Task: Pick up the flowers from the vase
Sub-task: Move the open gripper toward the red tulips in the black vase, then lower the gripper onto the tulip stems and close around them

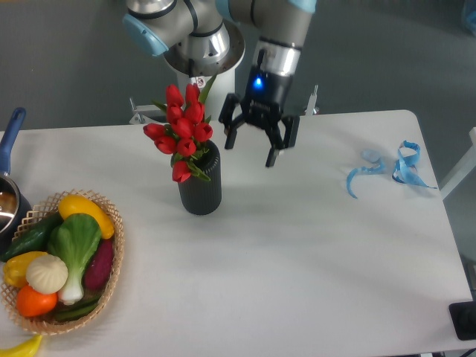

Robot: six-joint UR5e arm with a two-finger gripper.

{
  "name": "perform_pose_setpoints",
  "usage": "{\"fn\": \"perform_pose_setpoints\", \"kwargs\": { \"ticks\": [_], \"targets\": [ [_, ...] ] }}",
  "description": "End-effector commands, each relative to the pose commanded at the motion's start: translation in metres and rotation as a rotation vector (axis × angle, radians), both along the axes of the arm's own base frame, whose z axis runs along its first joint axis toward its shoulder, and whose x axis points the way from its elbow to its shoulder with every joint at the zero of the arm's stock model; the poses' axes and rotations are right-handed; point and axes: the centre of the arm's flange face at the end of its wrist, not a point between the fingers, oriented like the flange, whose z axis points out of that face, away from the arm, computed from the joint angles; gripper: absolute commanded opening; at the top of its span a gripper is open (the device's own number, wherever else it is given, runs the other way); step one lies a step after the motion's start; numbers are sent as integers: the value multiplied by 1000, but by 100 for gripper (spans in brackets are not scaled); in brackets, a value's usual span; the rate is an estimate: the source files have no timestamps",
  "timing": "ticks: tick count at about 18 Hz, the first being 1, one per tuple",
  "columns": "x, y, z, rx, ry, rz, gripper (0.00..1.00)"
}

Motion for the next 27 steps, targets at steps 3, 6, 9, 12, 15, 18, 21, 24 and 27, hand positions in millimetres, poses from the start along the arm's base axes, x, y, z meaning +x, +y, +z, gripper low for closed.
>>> {"fn": "perform_pose_setpoints", "kwargs": {
  "ticks": [3,6,9,12,15,18,21,24,27],
  "targets": [
    [12,-2,-16,-9,-28,-4,100],
    [21,-1,-30,-14,-57,-16,100],
    [35,5,-43,38,-112,-53,100],
    [42,14,-46,141,-178,-101,100],
    [41,21,-56,202,-248,-129,100],
    [40,37,-66,268,-326,-178,100],
    [34,58,-73,303,-384,-228,100],
    [31,62,-74,297,-387,-234,48],
    [34,60,-73,294,-383,-234,0]
  ]
}}
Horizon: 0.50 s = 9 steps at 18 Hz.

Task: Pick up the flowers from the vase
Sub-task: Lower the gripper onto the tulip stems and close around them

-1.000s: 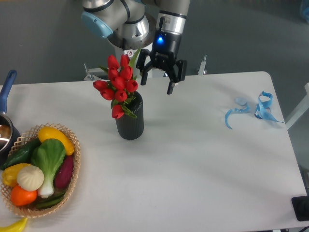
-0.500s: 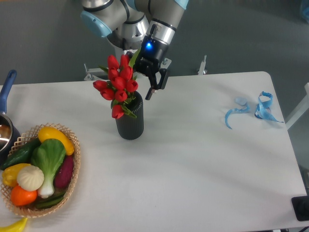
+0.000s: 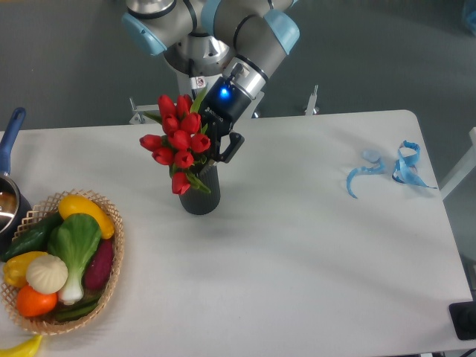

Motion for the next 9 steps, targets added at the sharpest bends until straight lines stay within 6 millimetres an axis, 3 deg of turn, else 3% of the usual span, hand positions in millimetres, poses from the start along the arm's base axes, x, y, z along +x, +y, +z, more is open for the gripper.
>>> {"fn": "perform_pose_setpoints", "kwargs": {
  "ticks": [4,9],
  "targets": [
    [-1,-4,10,18,-2,19,0],
    [1,-11,38,87,-60,60,0]
  ]
}}
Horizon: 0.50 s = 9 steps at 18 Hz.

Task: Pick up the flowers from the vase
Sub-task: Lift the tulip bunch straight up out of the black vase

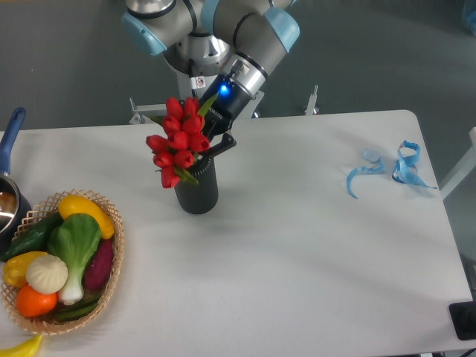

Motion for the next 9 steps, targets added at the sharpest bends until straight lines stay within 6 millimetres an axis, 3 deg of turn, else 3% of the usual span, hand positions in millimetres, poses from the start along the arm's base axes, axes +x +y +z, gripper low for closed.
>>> {"fn": "perform_pose_setpoints", "kwargs": {
  "ticks": [9],
  "targets": [
    [-12,-18,54,133,-150,78,0]
  ]
}}
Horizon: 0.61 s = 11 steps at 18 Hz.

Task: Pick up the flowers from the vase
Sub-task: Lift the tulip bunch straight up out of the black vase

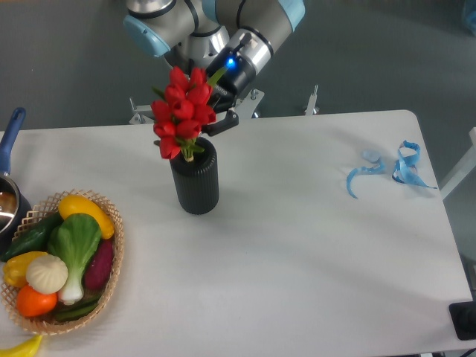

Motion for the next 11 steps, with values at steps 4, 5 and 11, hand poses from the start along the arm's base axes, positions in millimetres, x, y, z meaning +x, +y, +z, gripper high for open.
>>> {"fn": "perform_pose_setpoints", "kwargs": {
  "ticks": [4,5,11],
  "targets": [
    [-17,1,42,-4,-54,35,0],
    [-22,-1,52,-4,-66,48,0],
    [-46,-15,90,50,-139,86,0]
  ]
}}
